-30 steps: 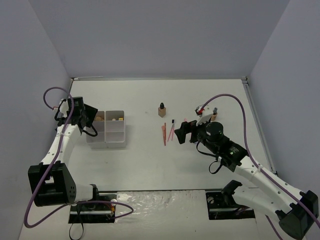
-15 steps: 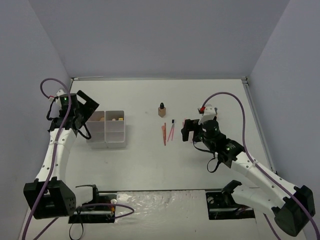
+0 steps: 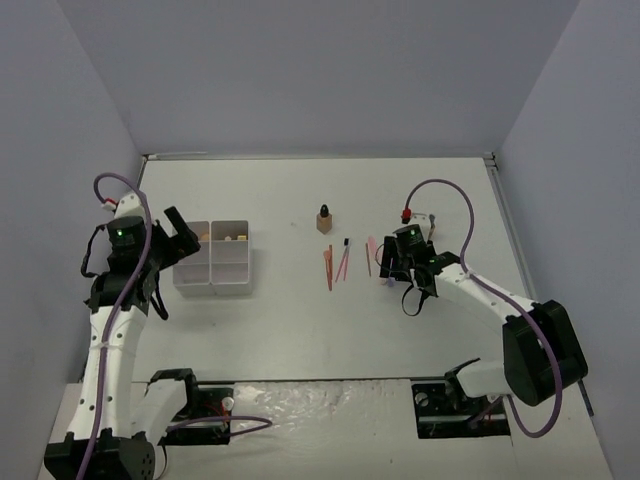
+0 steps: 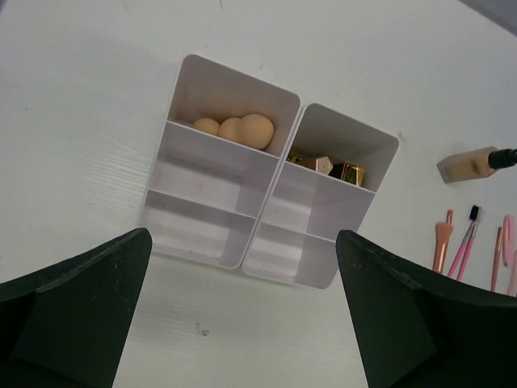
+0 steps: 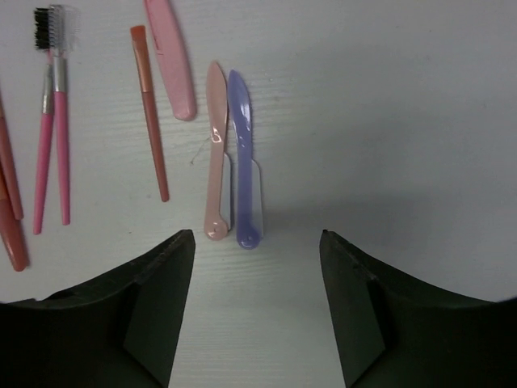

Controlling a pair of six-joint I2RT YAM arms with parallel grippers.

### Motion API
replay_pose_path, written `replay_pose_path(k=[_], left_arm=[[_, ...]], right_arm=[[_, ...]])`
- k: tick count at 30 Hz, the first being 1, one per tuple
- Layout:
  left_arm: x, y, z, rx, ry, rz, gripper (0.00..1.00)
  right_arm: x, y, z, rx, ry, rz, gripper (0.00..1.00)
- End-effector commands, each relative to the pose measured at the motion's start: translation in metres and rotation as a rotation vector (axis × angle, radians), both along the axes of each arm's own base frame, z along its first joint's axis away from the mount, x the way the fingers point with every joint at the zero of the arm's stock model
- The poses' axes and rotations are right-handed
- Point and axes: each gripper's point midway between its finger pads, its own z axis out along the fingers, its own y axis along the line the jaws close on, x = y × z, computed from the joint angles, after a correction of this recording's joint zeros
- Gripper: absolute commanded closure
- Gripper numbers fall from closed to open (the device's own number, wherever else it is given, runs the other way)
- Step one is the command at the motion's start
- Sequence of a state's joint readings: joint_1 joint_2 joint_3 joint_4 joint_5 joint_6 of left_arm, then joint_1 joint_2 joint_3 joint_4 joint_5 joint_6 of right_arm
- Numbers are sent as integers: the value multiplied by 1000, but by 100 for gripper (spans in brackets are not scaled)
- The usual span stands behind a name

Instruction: Organize the makeup

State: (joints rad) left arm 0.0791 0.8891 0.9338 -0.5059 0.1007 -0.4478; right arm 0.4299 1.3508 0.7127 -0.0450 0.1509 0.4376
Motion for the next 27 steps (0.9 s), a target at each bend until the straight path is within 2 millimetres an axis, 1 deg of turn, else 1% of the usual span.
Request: replay_pose_path(k=[1,3,6,8,9,11,14,21,24,27], left_arm=[[5,-19,2,31,-53,-130,3],[4,-23,-2,44,-51,-153,3],[2,-25,-9,59,-34,-161,3],[1,-32,-12,63,-30,-185,3],[1,-34,-12,63,-30,-194,3],[1,-37,-13,60,-30,-203,3],[1,-44,-11,47,-36,-218,3],[3,-60,1,9,-60,-270,3],[4,-64,2,-6,-61,-282,3],[3,-70,1,-26,-56,-298,3]], right_arm=[[26,3,9,8,-32,-38,47],[28,2,0,0,-10,-39,51],[32,3,-7,-8,11,-40,54],[32,1,-12,-15,24,-47,56],[32,0,-16,-19,34,-52,58],[37,0,-18,-11,21,-64,61],[35,-4,-26,-22,38,-79,66],[25,-13,-44,-39,82,-98,67],[19,-15,-50,-47,102,-100,67],[16,-15,-52,-40,108,-98,67]])
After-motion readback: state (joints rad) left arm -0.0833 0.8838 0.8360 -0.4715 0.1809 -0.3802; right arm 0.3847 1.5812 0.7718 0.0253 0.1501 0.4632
